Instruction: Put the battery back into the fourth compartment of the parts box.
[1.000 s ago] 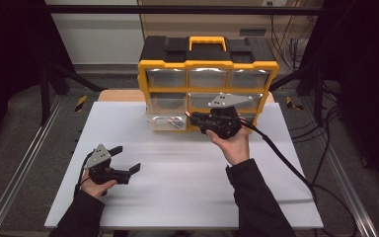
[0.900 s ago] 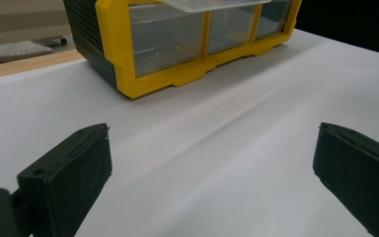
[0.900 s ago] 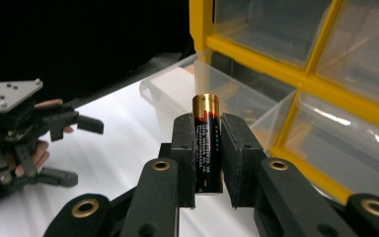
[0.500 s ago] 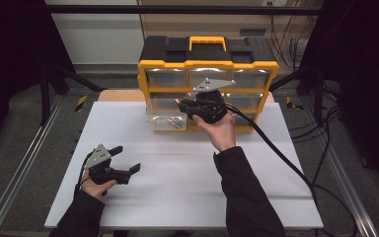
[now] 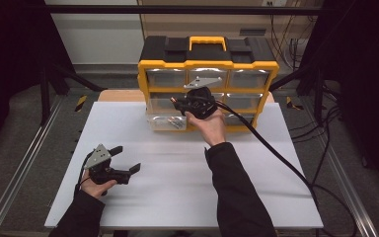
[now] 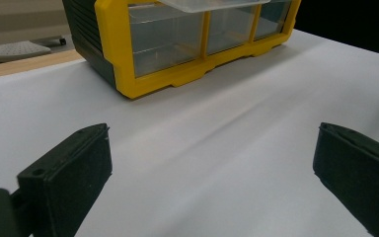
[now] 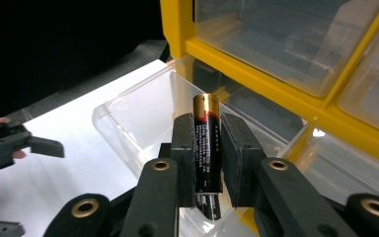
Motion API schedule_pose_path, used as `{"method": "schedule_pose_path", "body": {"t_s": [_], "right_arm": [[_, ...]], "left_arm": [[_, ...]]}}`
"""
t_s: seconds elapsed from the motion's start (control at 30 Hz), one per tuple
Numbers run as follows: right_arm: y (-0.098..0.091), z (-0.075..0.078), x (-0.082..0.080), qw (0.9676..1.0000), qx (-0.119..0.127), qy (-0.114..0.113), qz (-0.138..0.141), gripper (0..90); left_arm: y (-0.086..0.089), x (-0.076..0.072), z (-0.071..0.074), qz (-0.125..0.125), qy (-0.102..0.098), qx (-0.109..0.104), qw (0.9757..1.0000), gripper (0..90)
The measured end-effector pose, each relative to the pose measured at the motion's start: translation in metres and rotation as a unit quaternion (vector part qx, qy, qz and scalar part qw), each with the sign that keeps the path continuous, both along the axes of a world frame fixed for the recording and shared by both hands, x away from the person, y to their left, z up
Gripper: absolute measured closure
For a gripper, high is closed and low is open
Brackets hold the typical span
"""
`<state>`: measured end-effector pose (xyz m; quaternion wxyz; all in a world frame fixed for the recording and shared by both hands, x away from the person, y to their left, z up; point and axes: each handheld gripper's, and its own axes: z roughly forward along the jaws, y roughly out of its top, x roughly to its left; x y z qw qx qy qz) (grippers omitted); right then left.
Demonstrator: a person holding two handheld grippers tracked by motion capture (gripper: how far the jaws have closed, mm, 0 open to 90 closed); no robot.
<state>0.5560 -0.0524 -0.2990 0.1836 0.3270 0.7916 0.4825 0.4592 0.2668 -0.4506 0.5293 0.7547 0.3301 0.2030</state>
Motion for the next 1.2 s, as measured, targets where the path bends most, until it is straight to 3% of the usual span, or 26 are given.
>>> {"method": "schedule_pose_path", "body": {"t_s": [0.37, 0.5, 0.7, 0.83, 0.97, 1.2], "right_arm": [[0.008, -0.015, 0.011, 0.9997, -0.02, 0.005, -0.015, 77.0], [0.01, -0.02, 0.014, 0.9991, -0.039, 0.004, -0.019, 77.0], [0.014, -0.024, 0.015, 0.9992, -0.035, -0.001, -0.022, 75.0], [0.012, -0.022, 0.013, 0.9992, -0.03, -0.013, -0.025, 66.0], [0.007, -0.016, 0.007, 0.9991, -0.001, -0.037, -0.021, 49.3], [-0.011, -0.006, -0.009, 0.9962, 0.039, -0.074, -0.026, 23.1]], "left_arm": [[0.0, 0.0, 0.0, 0.0, 0.001, 0.0, 1.0, 1.1], [0.0, 0.0, 0.0, 0.0, 0.0, 0.0, 1.0, 1.1], [0.0, 0.0, 0.0, 0.0, 0.0, 0.0, 1.0, 1.1], [0.0, 0.0, 0.0, -0.001, 0.001, 0.001, 1.0, 1.2], [0.0, 0.0, 0.0, 0.0, 0.001, 0.001, 1.0, 1.1], [0.0, 0.0, -0.001, 0.0, 0.001, 0.002, 1.0, 1.1]]}}
